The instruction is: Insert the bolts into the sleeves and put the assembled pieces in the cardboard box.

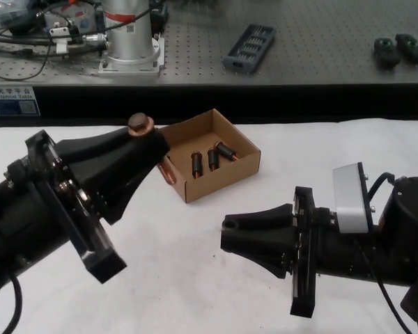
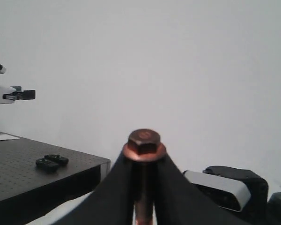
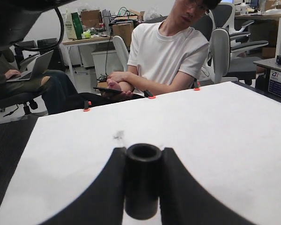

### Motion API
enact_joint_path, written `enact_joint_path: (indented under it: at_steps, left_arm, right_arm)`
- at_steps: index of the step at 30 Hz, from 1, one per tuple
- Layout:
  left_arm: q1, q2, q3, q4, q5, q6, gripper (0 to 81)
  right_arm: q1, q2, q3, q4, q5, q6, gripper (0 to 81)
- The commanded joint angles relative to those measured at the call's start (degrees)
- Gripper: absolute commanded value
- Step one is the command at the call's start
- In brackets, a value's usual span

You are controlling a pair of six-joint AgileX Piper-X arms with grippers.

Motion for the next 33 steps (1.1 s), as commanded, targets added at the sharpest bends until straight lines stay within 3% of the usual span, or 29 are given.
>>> enact_joint_path:
  at_steps: [1, 8, 16, 33]
  left_arm:
    - [-0.2, -0.5, 0.0, -1.5, 4.7, -3.0, 0.7]
    - [-0.2, 2.1, 0.0, 1.4, 9.8, -3.6, 0.7]
    - [-0.2, 8.0, -0.7, -3.8, 13.7, -5.4, 0.7]
    - [-0.2, 9.9, -0.8, -3.8, 13.5, -2.7, 0.7]
  right_arm:
    - [1.2, -0.7, -1.0, -0.2, -0.2, -0.5, 5.8]
    - [4.1, -0.7, -3.3, -0.1, -1.9, 1.1, 5.8]
    - [4.2, -0.7, -3.7, -0.3, -4.1, 3.0, 5.8]
    - [4.2, -0.7, -3.8, -4.9, -8.9, 8.5, 5.8]
